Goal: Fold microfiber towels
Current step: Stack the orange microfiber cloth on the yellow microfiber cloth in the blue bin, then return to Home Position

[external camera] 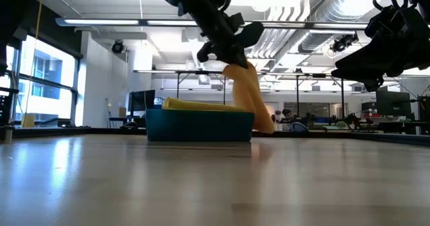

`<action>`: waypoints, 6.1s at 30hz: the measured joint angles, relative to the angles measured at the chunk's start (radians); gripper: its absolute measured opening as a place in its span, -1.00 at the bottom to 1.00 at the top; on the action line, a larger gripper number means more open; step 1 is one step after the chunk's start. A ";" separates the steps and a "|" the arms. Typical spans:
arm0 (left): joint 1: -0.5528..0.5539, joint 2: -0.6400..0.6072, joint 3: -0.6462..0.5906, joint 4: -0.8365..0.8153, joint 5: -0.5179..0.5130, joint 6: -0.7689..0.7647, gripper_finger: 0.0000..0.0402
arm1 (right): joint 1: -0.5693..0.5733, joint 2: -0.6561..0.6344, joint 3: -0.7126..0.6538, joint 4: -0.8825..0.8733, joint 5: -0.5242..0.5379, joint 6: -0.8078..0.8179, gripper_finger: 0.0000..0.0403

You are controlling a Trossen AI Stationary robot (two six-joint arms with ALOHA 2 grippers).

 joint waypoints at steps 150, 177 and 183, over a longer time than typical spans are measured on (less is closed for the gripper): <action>-0.266 -1.509 -1.547 0.382 -0.171 -0.084 -0.44 | 0.000 0.000 0.000 0.000 0.000 0.000 -0.27; -0.242 -1.667 -1.547 0.369 -0.129 -0.042 -0.44 | 0.000 -0.245 0.000 0.000 0.000 0.000 -0.27; -0.214 -1.704 -1.547 0.370 -0.131 -0.042 -0.44 | -0.018 -0.257 0.000 0.001 -0.001 0.000 -0.27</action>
